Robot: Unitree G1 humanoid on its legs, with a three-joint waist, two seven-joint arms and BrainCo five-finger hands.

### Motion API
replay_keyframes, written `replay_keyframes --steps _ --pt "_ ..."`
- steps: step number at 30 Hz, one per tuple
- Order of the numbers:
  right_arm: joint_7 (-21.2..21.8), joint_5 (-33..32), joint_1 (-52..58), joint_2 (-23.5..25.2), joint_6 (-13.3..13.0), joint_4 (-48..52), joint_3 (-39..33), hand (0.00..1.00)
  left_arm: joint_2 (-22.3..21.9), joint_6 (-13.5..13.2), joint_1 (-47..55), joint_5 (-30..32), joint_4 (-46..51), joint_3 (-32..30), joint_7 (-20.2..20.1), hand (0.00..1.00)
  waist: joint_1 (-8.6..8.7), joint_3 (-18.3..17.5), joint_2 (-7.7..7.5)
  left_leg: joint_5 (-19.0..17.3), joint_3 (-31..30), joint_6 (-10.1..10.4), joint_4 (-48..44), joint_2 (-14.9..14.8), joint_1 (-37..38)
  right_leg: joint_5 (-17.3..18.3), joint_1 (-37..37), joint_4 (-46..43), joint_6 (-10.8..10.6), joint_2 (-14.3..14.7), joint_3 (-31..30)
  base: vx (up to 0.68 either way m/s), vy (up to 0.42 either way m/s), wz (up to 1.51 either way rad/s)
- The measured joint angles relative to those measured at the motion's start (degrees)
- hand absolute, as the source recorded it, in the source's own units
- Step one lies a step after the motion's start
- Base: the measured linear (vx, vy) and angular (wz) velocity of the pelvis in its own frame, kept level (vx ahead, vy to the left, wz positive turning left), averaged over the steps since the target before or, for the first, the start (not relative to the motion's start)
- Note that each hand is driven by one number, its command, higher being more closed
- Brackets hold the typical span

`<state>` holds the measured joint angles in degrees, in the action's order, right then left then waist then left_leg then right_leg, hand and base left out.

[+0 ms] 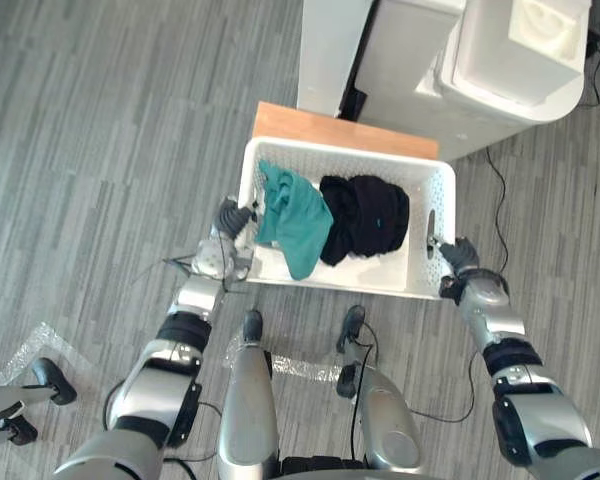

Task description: Pick up the laundry basket with both hands and put the clothes into the washing machine.

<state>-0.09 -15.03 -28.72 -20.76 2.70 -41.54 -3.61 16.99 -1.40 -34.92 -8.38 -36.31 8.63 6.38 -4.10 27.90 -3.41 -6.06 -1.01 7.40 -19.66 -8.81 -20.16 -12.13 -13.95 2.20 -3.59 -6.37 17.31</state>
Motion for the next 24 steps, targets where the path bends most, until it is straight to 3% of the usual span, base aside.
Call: replay_keyframes --steps 4,9,10,15,24 --pt "0.48 1.18 7.85 0.84 0.05 7.77 -1.68 1.00 -0.38 -0.04 7.95 -1.39 7.97 -0.10 -1.17 1.00 0.12 -1.43 1.23 0.14 0.50 -0.21 2.91 0.20 4.88 1.20 3.65 0.09 -0.16 -0.12 0.12 0.05 0.019 0.02" --pt "1.89 2.94 18.27 3.56 0.10 13.50 -3.66 1.00 -2.28 -0.05 19.40 -3.43 14.19 -0.51 -2.75 1.00 0.15 -10.68 2.84 0.32 2.61 -0.34 7.34 0.04 10.25 1.76 6.77 2.22 -0.24 0.17 -0.67 0.14 0.015 -0.13" --pt "2.43 3.34 20.44 4.26 0.10 15.28 -4.31 1.00 -2.49 -0.06 21.84 -3.94 16.00 -0.72 -3.04 1.00 0.26 -13.06 2.90 0.32 3.30 -0.34 8.13 -0.06 11.07 2.04 6.81 2.32 -0.41 0.27 -1.36 0.13 0.008 -0.26" --pt "3.93 4.94 26.88 6.87 0.09 21.33 -8.12 1.00 -5.62 -0.10 28.24 -4.48 20.82 -2.49 -5.22 1.00 1.77 -17.89 2.84 0.02 5.03 -0.37 9.88 -0.40 15.34 2.43 10.04 3.38 -0.53 0.76 -2.44 0.07 0.005 -0.15" --pt "7.33 6.43 38.72 11.09 0.31 32.09 -12.47 1.00 -10.04 -0.01 40.47 -4.48 29.46 -4.85 -9.19 1.00 3.30 -23.58 2.84 -1.43 7.57 0.50 10.10 -2.02 17.97 3.87 11.09 3.41 -0.52 2.23 -4.94 -0.01 -0.017 -0.15"
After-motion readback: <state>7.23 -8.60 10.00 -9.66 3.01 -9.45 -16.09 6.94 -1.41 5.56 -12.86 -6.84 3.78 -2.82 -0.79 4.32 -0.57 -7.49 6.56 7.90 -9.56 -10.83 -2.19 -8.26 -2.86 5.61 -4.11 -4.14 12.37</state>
